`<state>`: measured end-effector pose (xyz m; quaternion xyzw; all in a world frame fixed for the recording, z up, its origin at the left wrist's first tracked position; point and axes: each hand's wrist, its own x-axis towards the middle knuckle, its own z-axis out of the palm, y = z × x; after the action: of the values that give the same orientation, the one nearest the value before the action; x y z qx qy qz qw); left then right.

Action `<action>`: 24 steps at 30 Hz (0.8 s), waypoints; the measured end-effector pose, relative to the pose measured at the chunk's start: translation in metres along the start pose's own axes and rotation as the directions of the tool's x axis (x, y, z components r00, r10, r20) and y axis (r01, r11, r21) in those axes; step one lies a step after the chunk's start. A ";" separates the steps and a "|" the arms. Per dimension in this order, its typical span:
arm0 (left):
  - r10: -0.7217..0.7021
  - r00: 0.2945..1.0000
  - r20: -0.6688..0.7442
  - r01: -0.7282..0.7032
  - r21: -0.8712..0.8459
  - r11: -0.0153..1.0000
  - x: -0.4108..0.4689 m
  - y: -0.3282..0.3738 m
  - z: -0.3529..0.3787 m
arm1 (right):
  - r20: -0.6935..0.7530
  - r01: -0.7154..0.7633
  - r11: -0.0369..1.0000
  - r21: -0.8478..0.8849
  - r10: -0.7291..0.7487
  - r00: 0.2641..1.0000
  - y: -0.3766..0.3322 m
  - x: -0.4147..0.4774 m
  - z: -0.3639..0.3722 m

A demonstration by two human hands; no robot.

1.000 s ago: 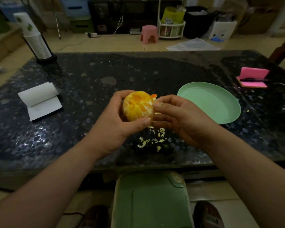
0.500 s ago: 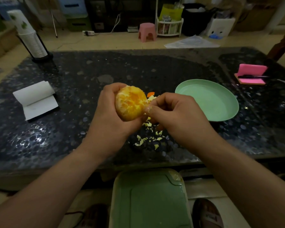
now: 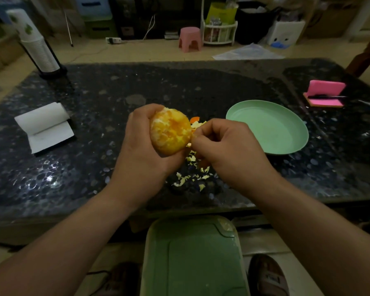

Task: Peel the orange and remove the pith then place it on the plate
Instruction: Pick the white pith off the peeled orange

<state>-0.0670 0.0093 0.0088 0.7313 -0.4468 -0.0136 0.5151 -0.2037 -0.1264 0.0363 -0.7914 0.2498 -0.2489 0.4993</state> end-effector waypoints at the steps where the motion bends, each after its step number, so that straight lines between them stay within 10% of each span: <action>1: -0.026 1.000 0.001 0.026 -0.048 0.999 0.001 0.001 0.000 | 0.008 0.003 1.000 0.013 -0.003 1.000 -0.001 0.000 -0.001; 12: -0.059 0.998 0.034 0.063 -0.143 0.988 0.001 0.007 -0.001 | -0.071 0.234 0.957 -0.172 -0.249 0.966 -0.002 -0.002 -0.006; 24: -0.044 0.991 0.127 0.042 0.020 0.999 0.007 -0.006 -0.008 | 0.080 0.462 0.691 -0.556 -0.509 0.857 0.007 0.006 -0.009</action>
<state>-0.0555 0.0113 0.0110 0.7430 -0.4630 -0.0675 0.4786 -0.2062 -0.1385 0.0344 -0.9284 0.1127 -0.3197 0.1525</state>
